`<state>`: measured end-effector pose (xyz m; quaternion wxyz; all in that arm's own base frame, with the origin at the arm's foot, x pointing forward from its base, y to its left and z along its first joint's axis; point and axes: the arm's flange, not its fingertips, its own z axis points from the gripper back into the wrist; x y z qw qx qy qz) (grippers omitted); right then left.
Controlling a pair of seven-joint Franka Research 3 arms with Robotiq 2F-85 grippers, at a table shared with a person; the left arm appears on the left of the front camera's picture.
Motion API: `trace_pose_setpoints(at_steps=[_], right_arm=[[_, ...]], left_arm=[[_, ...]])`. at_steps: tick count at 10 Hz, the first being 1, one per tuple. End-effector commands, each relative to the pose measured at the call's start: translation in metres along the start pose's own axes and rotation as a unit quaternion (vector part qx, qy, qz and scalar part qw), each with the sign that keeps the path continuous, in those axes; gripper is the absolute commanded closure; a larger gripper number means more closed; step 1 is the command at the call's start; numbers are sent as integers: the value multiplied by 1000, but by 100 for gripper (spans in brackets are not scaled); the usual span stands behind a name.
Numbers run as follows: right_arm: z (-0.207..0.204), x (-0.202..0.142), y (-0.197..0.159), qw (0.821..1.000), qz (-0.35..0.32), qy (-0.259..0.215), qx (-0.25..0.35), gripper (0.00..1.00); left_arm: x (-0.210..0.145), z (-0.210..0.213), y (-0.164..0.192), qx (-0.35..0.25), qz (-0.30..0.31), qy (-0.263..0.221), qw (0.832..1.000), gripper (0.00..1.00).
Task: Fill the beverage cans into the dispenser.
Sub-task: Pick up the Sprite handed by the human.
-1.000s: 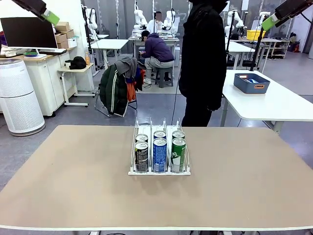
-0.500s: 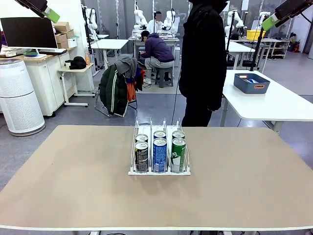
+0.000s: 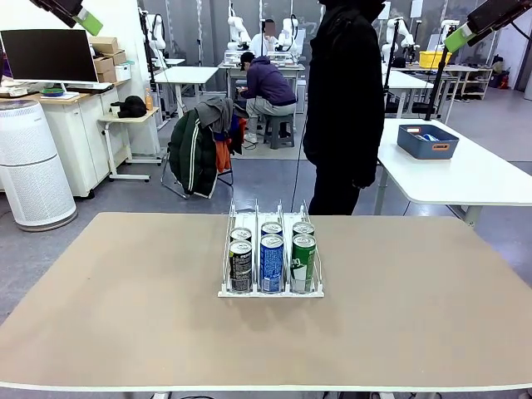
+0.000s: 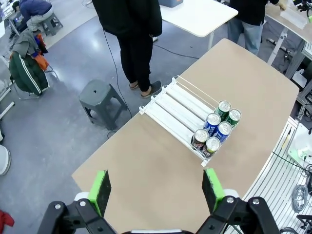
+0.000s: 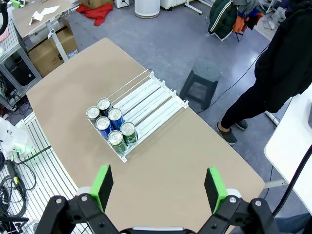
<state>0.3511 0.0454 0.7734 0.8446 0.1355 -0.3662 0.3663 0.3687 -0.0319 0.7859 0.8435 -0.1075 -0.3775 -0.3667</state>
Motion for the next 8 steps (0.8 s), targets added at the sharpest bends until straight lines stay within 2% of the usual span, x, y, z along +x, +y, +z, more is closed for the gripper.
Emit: trace_pose_setpoints(at_steps=[1, 6, 8], right_arm=[[0, 1, 1, 1000, -4, -2, 0, 0], [0, 1, 1, 1000, -4, -2, 0, 0], [0, 1, 1, 1000, -4, -2, 0, 0]], left_arm=[[9, 6, -12, 4, 22, 38, 999, 0], [19, 26, -39, -14, -37, 15, 999, 0], [17, 25, -47, -11, -39, 10, 999, 0]])
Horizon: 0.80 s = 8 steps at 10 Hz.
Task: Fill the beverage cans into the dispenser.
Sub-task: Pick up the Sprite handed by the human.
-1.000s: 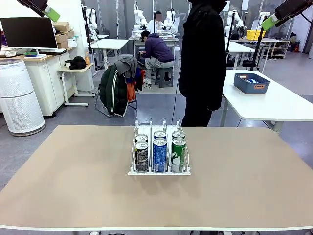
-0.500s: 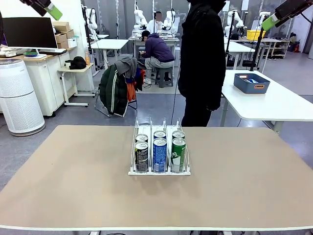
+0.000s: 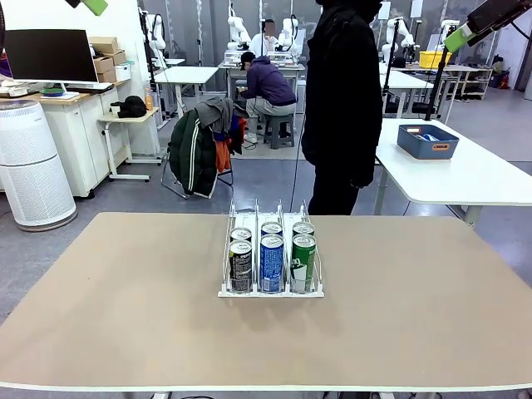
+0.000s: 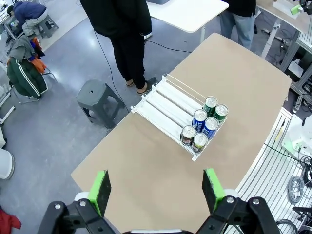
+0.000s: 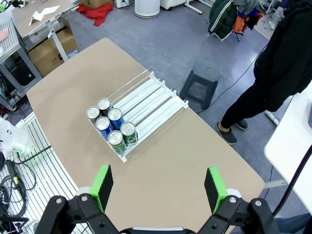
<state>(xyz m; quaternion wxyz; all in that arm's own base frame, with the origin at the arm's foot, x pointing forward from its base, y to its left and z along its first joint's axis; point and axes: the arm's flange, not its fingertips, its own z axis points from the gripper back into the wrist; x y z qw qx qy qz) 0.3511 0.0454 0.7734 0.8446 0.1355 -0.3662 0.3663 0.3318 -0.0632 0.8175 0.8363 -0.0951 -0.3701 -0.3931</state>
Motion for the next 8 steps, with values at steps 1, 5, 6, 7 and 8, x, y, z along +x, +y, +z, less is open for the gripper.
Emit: trace_pose_setpoints(at_steps=[1, 5, 6, 7, 8], right_arm=[[0, 1, 1, 1000, -4, -2, 0, 0], [0, 1, 1, 1000, -4, -2, 0, 0], [0, 1, 1, 1000, -4, -2, 0, 0], [0, 1, 1, 1000, -4, -2, 0, 0], [0, 1, 1, 1000, -4, -2, 0, 0]], left_arm=[[-8, -6, -2, -2, -18, 0, 1000, 0], [0, 0, 0, 0, 0, 0, 1000, 0], [0, 0, 0, 0, 0, 0, 1000, 0], [0, 0, 0, 0, 0, 0, 1000, 0], [0, 0, 0, 0, 0, 0, 1000, 0]])
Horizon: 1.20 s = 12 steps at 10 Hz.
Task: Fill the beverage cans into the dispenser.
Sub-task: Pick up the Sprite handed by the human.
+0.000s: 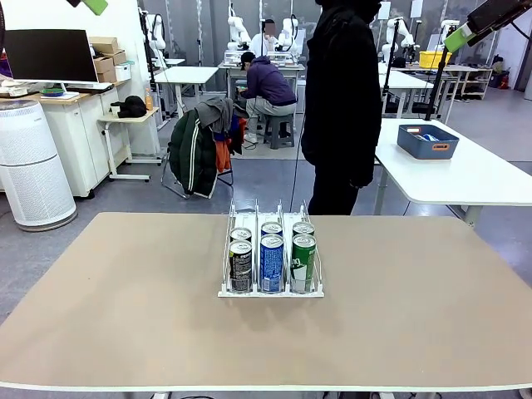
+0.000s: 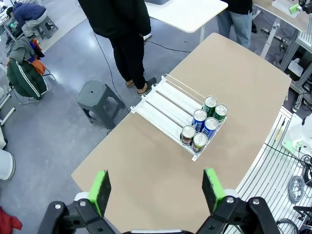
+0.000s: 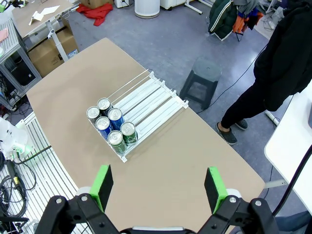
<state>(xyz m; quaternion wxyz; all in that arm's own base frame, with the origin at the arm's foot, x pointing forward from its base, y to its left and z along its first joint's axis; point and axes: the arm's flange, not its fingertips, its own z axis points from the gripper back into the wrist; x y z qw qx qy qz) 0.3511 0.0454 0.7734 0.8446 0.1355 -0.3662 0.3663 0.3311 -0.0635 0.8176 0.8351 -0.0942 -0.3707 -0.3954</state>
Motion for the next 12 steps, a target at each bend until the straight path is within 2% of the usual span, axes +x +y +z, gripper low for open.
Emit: trace_pose_setpoints(at_steps=[1, 12], right_arm=[[0, 1, 1, 1000, -4, -2, 0, 0], [0, 1, 1, 1000, -4, -2, 0, 0]], left_arm=[[0, 0, 1, 0, 3, 0, 1000, 0], [0, 0, 1, 0, 3, 0, 1000, 0]])
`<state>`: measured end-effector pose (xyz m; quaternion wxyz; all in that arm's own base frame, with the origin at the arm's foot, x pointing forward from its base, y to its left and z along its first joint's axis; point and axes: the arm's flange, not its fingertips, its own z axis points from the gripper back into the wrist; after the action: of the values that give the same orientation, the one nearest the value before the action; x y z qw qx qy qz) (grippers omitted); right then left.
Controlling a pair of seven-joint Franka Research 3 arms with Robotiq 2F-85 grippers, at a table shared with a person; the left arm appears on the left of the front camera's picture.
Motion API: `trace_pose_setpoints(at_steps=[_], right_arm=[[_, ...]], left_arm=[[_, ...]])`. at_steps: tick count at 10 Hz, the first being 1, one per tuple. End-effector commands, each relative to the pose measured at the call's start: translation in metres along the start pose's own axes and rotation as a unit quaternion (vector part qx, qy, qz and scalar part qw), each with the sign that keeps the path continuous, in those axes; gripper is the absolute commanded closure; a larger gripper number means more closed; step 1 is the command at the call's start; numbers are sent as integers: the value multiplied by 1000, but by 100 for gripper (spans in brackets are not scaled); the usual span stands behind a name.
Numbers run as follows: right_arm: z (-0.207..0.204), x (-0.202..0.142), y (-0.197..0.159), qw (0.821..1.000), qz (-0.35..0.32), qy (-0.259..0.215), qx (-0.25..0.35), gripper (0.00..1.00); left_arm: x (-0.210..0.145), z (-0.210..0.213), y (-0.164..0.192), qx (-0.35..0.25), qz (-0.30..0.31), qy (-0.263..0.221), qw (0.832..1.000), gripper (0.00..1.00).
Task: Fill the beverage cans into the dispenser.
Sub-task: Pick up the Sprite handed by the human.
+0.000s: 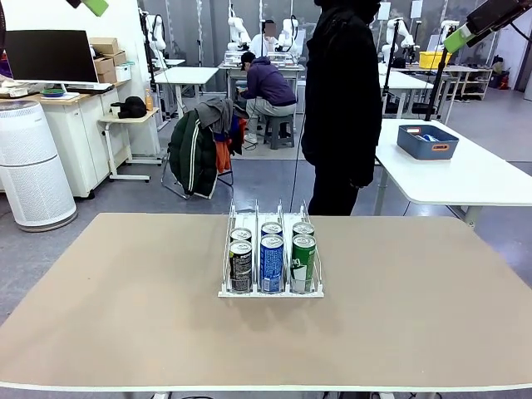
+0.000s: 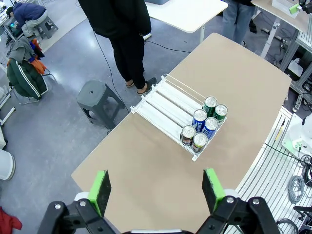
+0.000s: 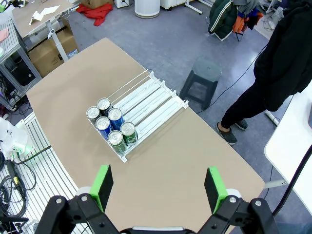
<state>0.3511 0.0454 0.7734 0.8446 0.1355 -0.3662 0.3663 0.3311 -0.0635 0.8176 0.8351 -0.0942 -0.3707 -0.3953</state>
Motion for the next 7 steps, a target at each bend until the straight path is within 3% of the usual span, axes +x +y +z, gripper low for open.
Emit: trace_pose_setpoints(at_steps=[1, 7], right_arm=[[0, 1, 1, 1000, -4, -2, 0, 0], [0, 1, 1, 1000, -4, -2, 0, 0]], left_arm=[[0, 0, 1, 0, 3, 0, 1000, 0], [0, 0, 1, 0, 3, 0, 1000, 0]])
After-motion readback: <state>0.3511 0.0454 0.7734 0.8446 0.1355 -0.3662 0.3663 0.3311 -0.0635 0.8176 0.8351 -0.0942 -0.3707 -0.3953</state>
